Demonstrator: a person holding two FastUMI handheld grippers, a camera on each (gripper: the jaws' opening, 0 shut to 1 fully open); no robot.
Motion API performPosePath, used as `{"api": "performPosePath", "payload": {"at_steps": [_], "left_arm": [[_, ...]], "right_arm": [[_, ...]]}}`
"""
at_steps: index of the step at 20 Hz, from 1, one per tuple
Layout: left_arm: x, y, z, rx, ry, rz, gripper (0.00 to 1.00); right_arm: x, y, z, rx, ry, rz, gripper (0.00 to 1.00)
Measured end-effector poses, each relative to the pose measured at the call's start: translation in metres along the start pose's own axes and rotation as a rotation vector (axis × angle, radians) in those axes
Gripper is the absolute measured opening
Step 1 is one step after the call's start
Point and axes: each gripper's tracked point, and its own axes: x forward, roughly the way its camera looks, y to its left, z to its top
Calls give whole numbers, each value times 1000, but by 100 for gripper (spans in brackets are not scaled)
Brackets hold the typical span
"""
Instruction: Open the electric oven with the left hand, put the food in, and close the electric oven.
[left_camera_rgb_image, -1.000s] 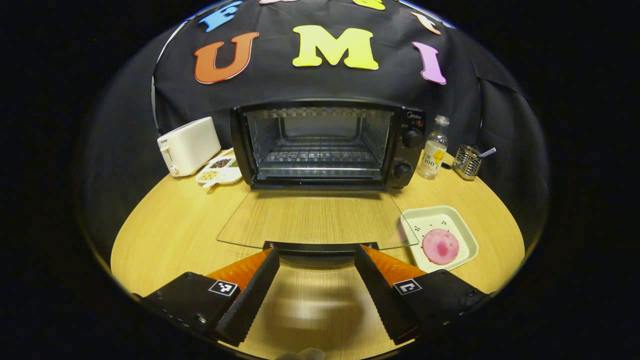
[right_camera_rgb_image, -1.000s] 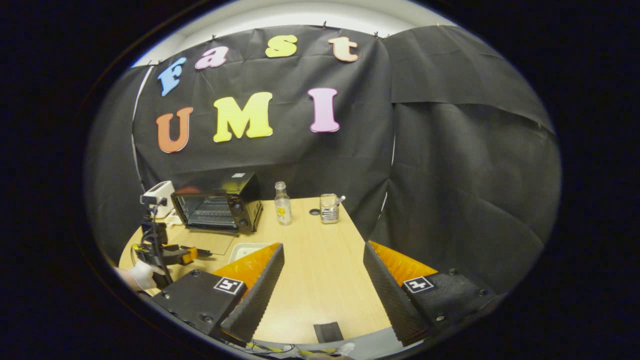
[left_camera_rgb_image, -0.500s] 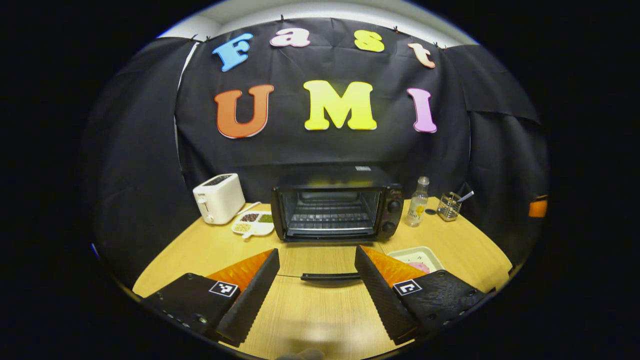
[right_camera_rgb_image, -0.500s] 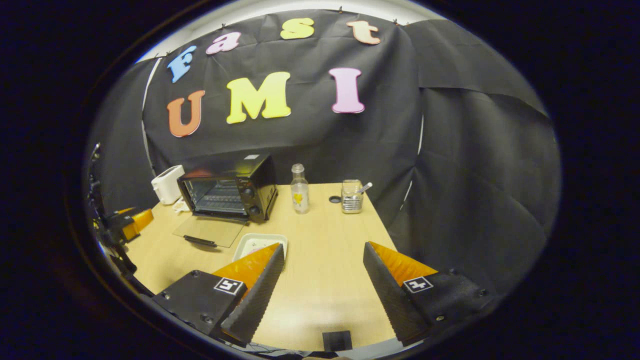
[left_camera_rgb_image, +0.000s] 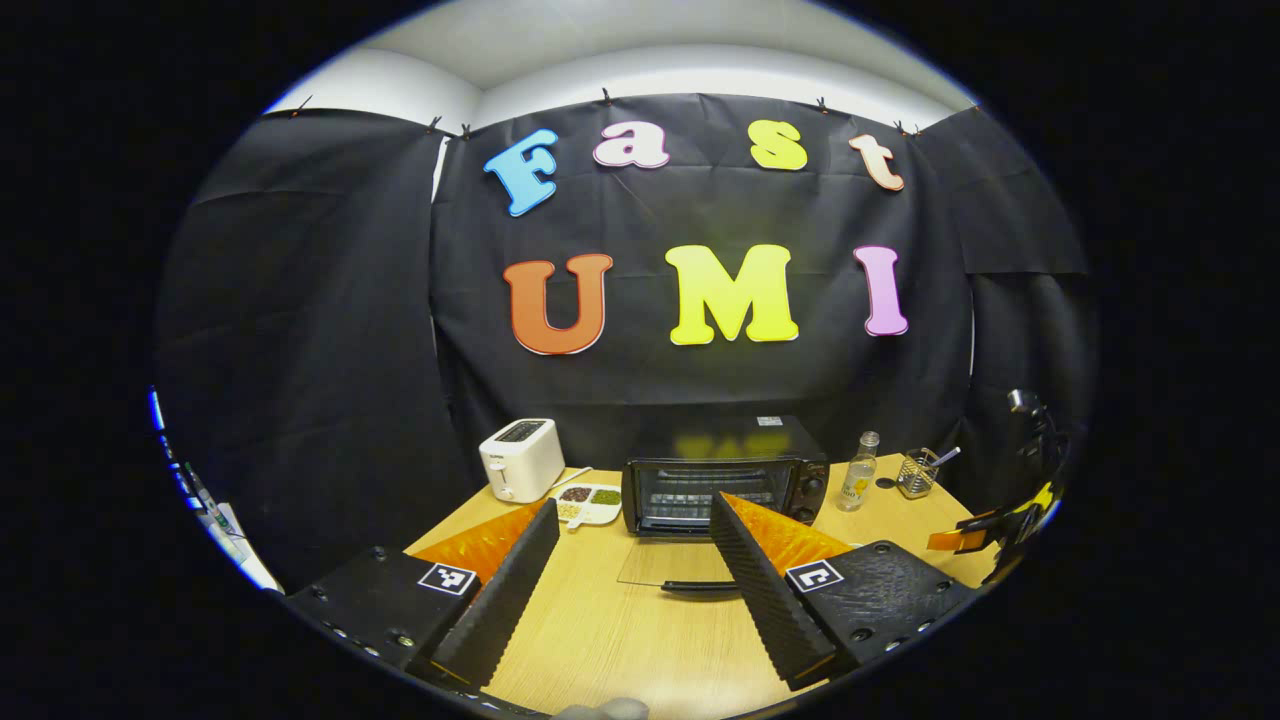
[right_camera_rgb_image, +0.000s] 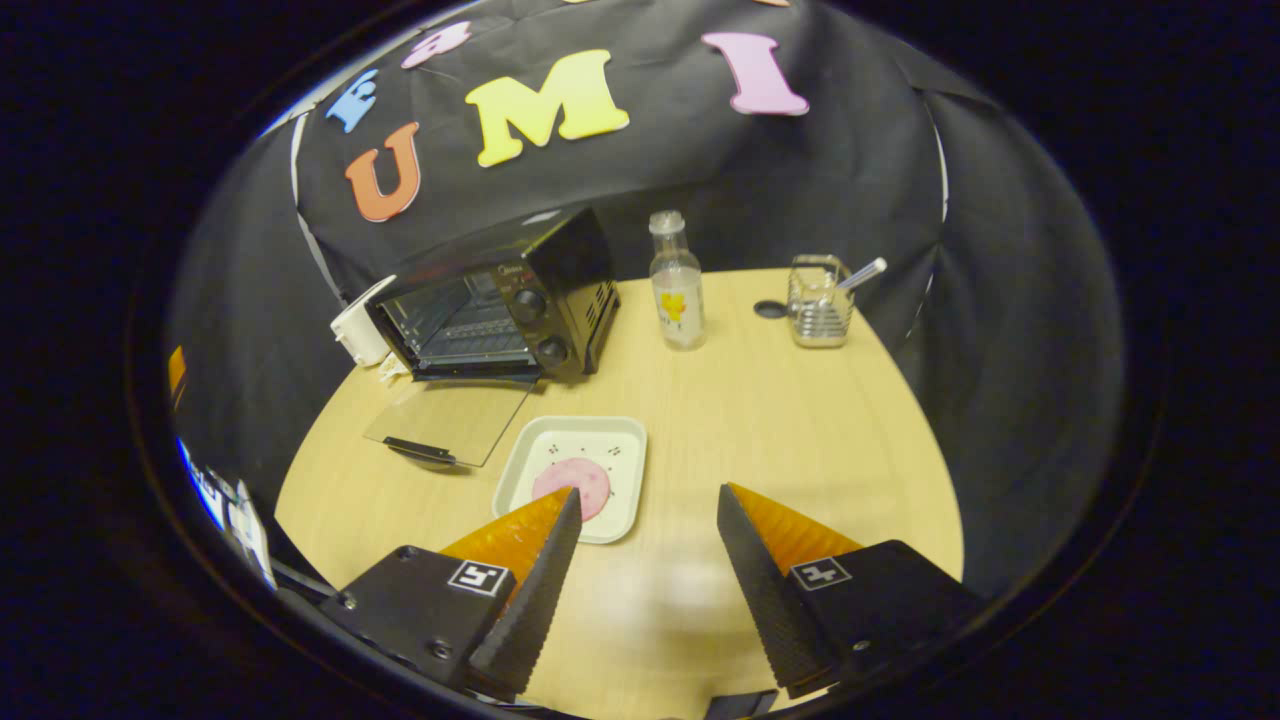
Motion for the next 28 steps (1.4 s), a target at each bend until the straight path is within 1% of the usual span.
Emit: {"api": "performPosePath", "payload": {"at_steps": [1,2,5,6,9,11,12,13,14,15,16,17,18,19,20,21,23,25,28], "left_arm": [[-7,4,6,5,-14,23,100],[-12,7,10,8,-21,44,97],[-27,12,13,0,-12,110,96],[-31,11,14,-9,-5,132,96],[-41,6,18,-44,6,183,96],[-44,2,19,-44,13,208,96],[-47,1,21,-41,16,217,96],[-49,0,21,-40,17,228,96],[-52,-2,22,-39,17,240,96],[-56,-3,22,-41,17,251,96],[-58,-4,19,-46,23,261,96],[-61,-4,15,-54,33,270,96],[-62,-5,11,-62,44,280,96],[-63,-7,9,-72,53,287,96],[-64,-10,7,-81,56,291,96],[-64,-13,6,-89,56,292,97],[-63,-21,11,-97,45,282,97],[-62,-26,15,-87,36,270,96],[-58,-34,19,-71,33,238,96]], "right_arm": [[16,2,-4,20,43,21,80],[31,4,-9,33,79,35,76],[66,4,-15,41,156,61,69],[76,4,-16,41,183,68,60],[99,5,-22,72,270,96,51],[113,1,-24,98,317,88,43],[117,-2,-26,110,346,78,36],[117,-4,-24,135,363,70,31],[124,-4,-23,150,392,61,19],[122,-4,-21,168,425,64,19],[123,-3,-21,187,445,60,13],[124,-2,-21,199,480,60,4],[126,-3,-21,197,510,67,11],[126,-3,-21,192,527,77,10],[126,-4,-20,187,533,95,3],[127,-3,-20,200,536,121,4],[126,-3,-21,260,542,179,2],[125,-3,-20,344,540,231,2],[125,-2,-19,416,528,295,1]]}}
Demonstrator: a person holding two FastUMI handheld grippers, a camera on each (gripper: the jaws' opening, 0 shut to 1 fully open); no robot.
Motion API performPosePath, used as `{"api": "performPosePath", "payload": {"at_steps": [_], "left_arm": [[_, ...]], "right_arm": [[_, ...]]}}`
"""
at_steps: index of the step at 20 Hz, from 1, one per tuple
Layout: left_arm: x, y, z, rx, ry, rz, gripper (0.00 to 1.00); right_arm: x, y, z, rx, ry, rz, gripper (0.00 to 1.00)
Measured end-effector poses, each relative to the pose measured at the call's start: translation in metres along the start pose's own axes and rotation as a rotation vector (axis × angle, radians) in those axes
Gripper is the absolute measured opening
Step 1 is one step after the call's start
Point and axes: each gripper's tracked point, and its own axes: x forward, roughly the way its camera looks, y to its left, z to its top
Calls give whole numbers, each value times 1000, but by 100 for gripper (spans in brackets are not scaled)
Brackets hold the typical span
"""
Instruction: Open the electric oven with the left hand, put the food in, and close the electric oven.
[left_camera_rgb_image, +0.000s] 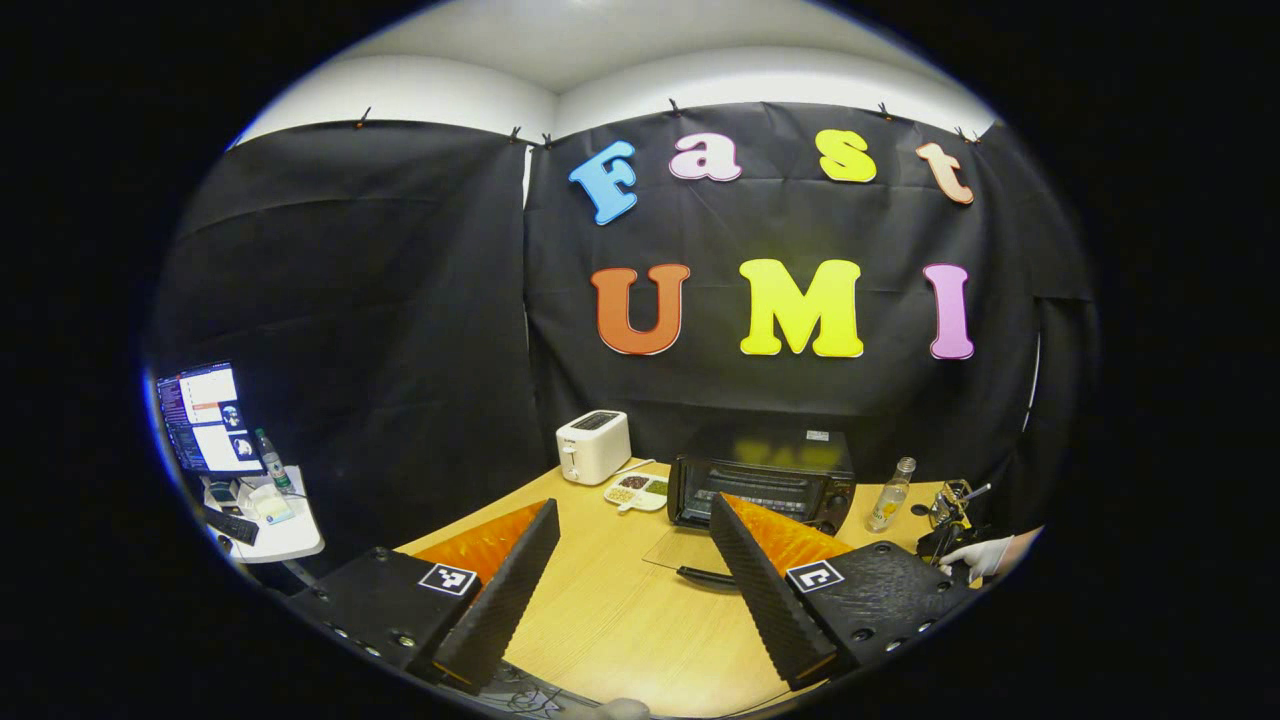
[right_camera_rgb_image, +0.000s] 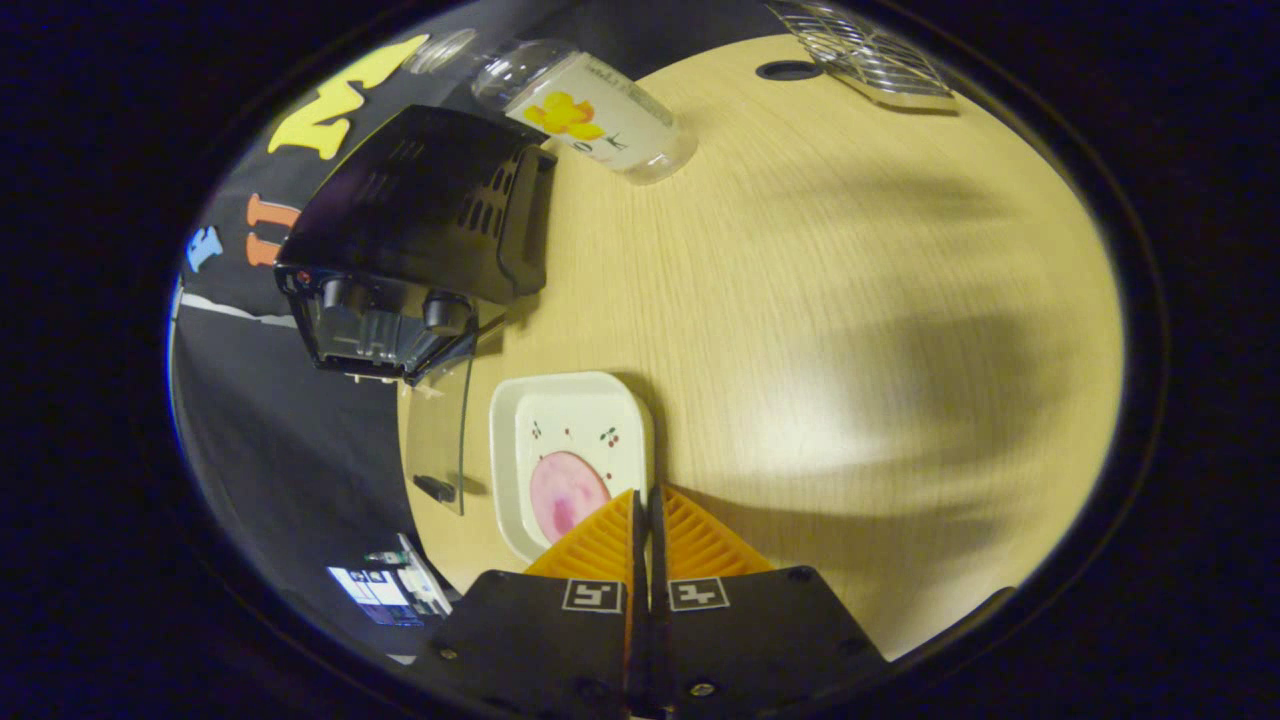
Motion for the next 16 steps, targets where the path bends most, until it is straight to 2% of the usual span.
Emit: {"api": "performPosePath", "payload": {"at_steps": [4,7,8,9,10,11,13,15,16], "left_arm": [[8,-2,4,8,-3,-34,97],[17,-4,3,11,-5,-75,97],[21,-4,3,15,-8,-95,96],[25,-5,4,19,-15,-119,97],[30,-3,6,23,-24,-139,97],[34,-3,8,25,-31,-162,97],[42,3,9,26,-31,-196,96],[49,10,14,19,-48,-228,97],[52,16,11,18,-44,-242,97]], "right_arm": [[-9,2,-3,76,-50,49,1],[-26,6,-6,95,-104,50,0],[-32,8,-8,96,-114,46,4],[-38,13,-10,101,-132,46,0],[-44,17,-12,103,-150,46,4],[-52,23,-14,110,-175,48,0],[-64,36,-23,127,-216,50,4],[-71,52,-35,145,-245,57,0],[-72,61,-40,161,-263,59,4]]}}
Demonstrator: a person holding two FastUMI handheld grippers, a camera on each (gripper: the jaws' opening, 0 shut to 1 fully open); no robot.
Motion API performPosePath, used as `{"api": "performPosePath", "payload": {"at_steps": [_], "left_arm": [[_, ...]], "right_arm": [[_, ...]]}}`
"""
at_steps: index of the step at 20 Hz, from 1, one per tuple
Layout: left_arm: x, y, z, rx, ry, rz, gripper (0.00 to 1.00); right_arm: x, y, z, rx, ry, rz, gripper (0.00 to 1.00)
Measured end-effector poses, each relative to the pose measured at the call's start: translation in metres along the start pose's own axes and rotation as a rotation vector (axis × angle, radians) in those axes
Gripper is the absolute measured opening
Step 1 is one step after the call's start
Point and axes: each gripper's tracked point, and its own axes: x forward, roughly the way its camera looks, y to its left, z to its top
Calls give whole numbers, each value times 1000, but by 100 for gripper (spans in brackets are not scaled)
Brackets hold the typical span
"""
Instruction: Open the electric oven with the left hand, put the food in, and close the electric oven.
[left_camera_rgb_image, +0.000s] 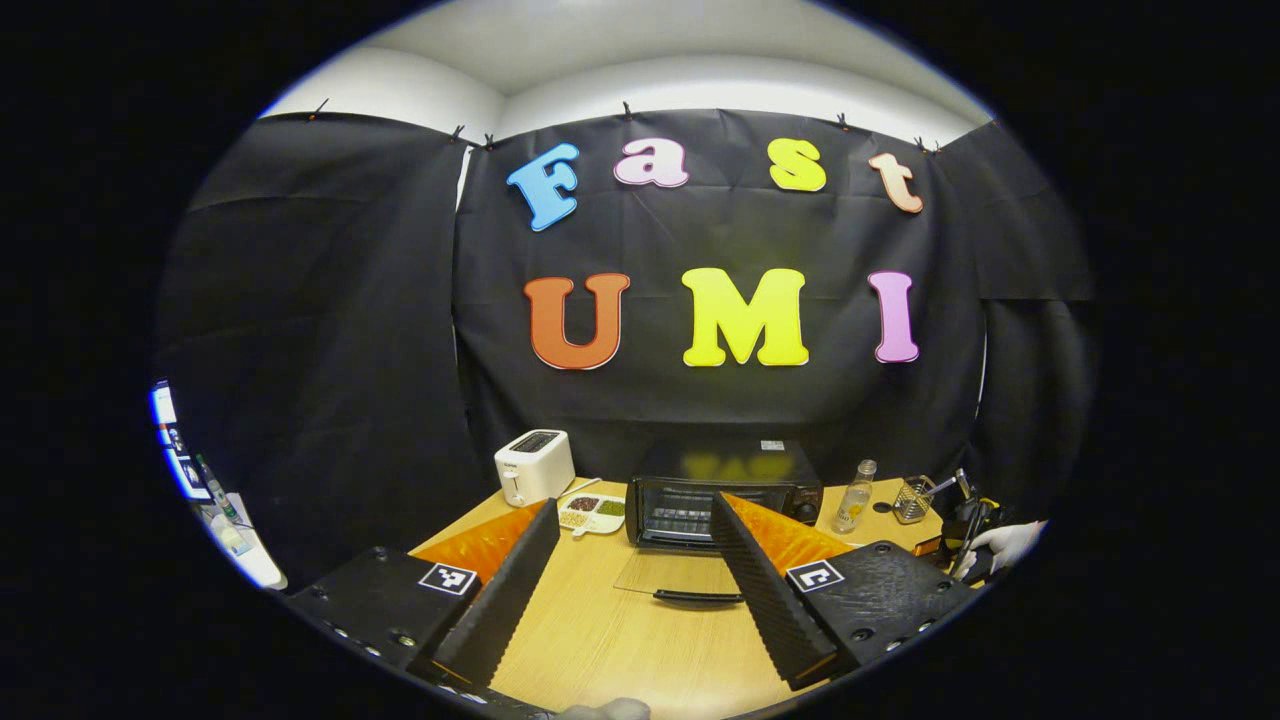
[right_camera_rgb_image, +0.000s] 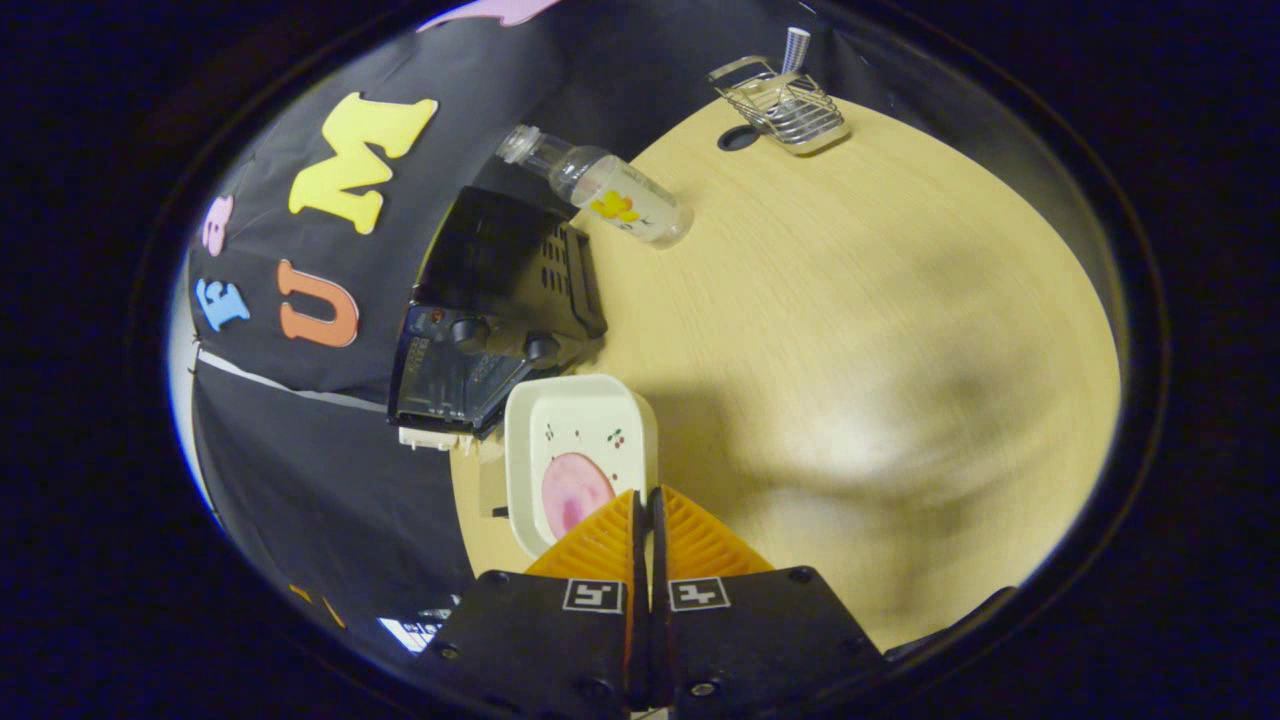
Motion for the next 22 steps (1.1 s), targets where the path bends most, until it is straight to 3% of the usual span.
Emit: {"api": "performPosePath", "payload": {"at_steps": [5,9,10,17,18,22], "left_arm": [[4,35,-12,16,29,-83,97],[-1,68,-19,22,31,-115,97],[-1,77,-21,20,30,-118,97],[-5,140,-33,-2,58,-28,100],[-4,144,-35,-10,60,-13,97],[-4,158,-33,-24,64,36,97]], "right_arm": [[12,45,-44,69,-87,11,0],[45,82,-82,171,-148,6,4],[54,90,-92,185,-153,0,0],[121,154,-122,257,-137,36,0],[132,162,-125,259,-115,39,0],[159,183,-116,252,-103,55,4]]}}
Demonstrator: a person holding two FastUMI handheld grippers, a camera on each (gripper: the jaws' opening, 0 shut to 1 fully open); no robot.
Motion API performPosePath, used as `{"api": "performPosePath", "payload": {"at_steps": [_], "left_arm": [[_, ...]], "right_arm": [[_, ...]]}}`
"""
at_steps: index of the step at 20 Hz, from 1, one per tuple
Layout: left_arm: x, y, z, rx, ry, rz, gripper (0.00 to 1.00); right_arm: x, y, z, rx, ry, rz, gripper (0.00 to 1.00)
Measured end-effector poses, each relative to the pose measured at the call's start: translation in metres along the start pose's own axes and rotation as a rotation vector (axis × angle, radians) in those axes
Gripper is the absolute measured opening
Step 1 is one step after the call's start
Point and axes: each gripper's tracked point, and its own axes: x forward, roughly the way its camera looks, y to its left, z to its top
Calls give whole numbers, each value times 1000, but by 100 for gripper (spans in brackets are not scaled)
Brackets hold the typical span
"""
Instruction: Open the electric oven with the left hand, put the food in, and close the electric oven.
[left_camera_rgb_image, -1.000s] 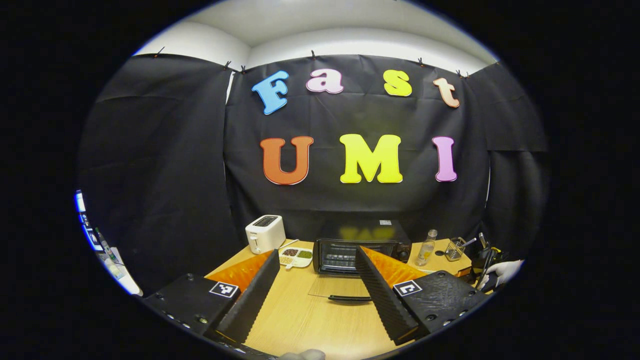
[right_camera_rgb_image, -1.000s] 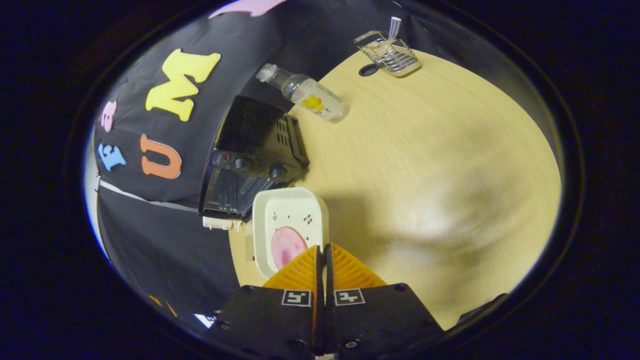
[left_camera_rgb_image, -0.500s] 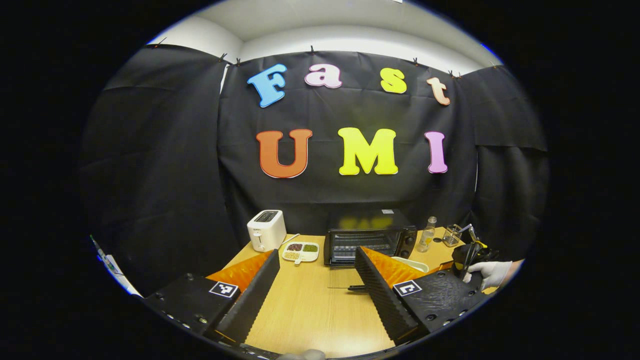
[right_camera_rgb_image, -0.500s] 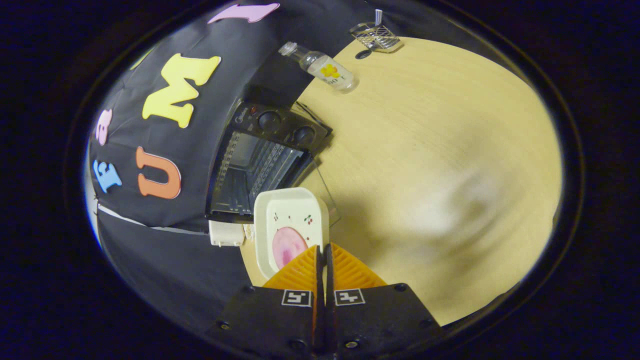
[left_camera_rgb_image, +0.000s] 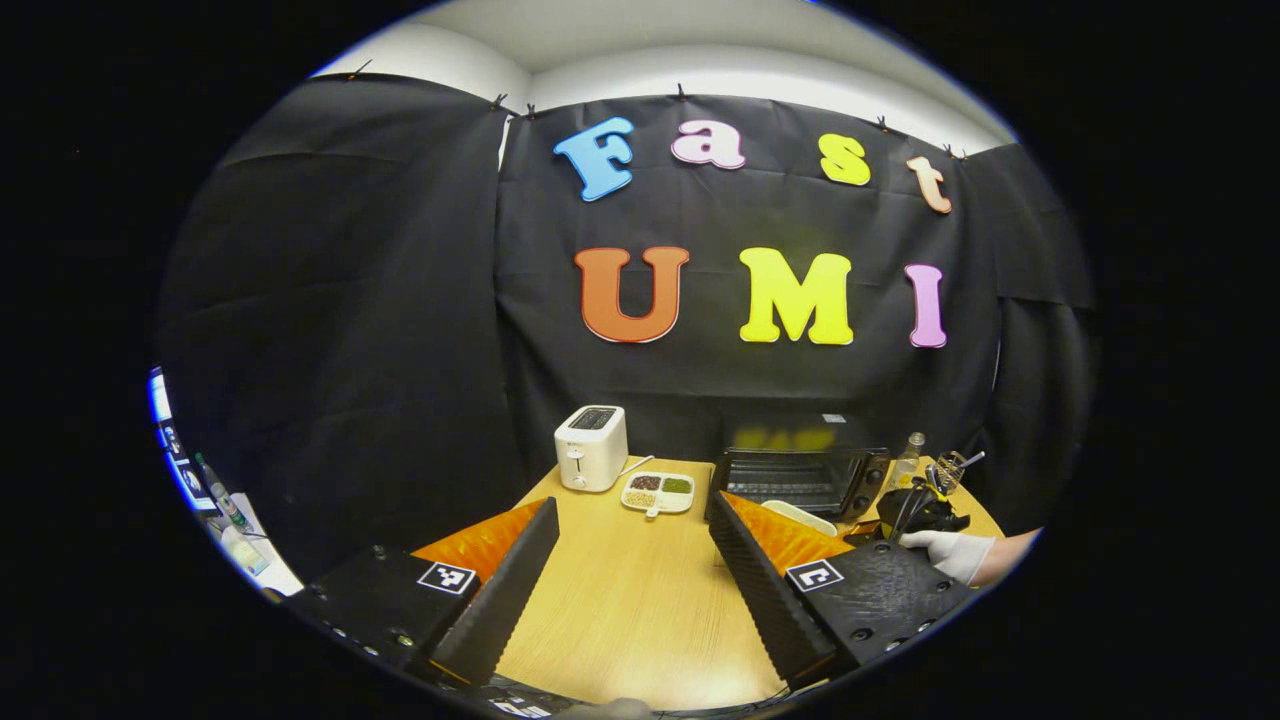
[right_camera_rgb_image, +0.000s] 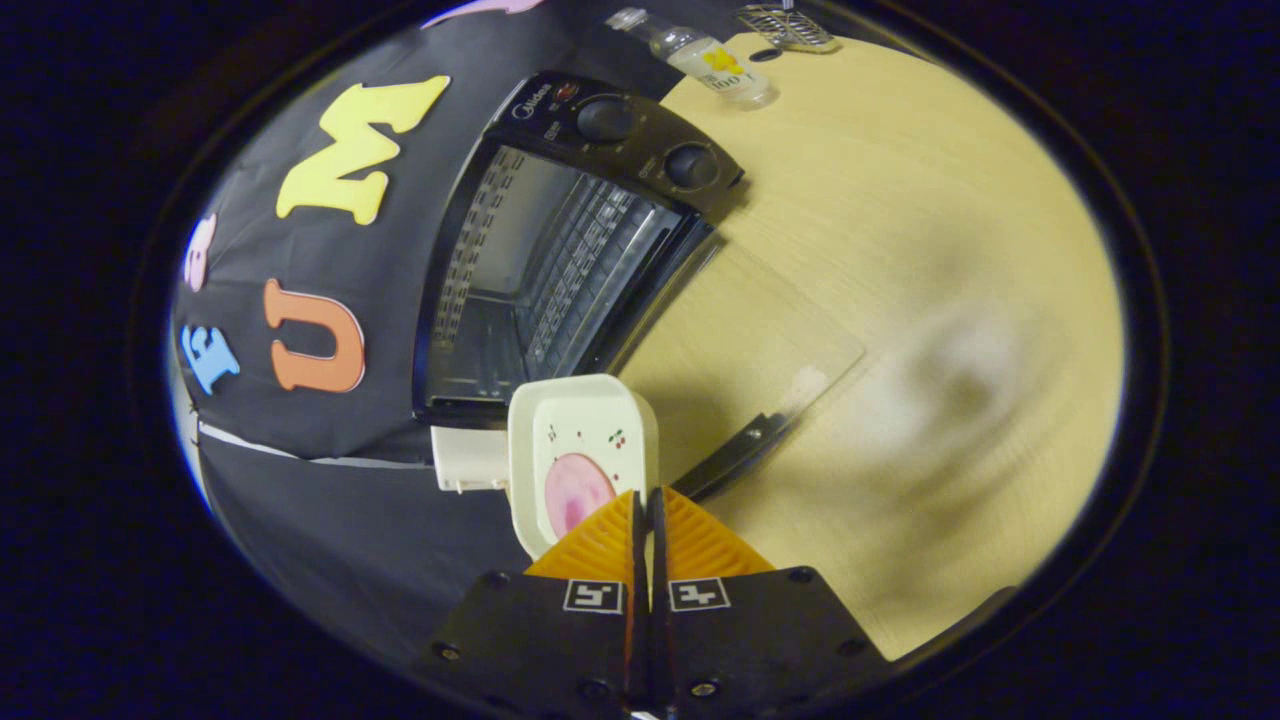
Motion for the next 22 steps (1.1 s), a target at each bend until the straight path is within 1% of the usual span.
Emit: {"api": "performPosePath", "payload": {"at_steps": [2,3,4,5,6,7,8,9,10,11,12,13,15,16,17,18,19,20,22], "left_arm": [[2,4,0,1,5,24,97],[3,6,1,2,5,36,97],[5,5,2,-2,2,42,97],[4,3,4,-7,-4,46,97],[7,3,4,-7,-2,57,97],[9,4,1,-5,4,67,97],[10,5,0,-5,12,79,100],[12,4,-1,-7,21,88,100],[13,1,0,-7,25,98,97],[15,0,-1,-7,32,105,97],[17,-1,-3,-7,38,113,97],[18,-4,-3,-9,44,114,96],[16,-8,-3,-2,47,115,96],[18,-11,-4,2,50,113,97],[18,-14,-5,5,51,108,97],[20,-16,-5,7,52,107,96],[19,-18,-4,6,48,104,97],[17,-21,-4,4,43,99,97],[15,-25,-5,3,35,88,97]], "right_arm": [[12,6,11,7,-1,-5,4],[18,8,18,8,-8,-7,0],[23,12,27,7,-13,-6,4],[28,15,35,12,-23,-3,4],[32,20,46,18,-38,5,0],[36,25,58,21,-56,17,4],[40,27,70,24,-73,18,0],[46,28,76,30,-83,19,4],[49,28,86,41,-90,18,0],[52,29,94,45,-102,23,0],[53,31,103,39,-122,33,4],[53,32,110,28,-143,41,4],[51,38,119,26,-169,85,7],[50,42,122,29,-173,111,12],[49,44,124,30,-175,131,14],[46,44,125,28,-176,130,11],[44,47,125,28,-174,148,16],[40,49,124,20,-168,156,27],[30,50,122,8,-167,162,41]]}}
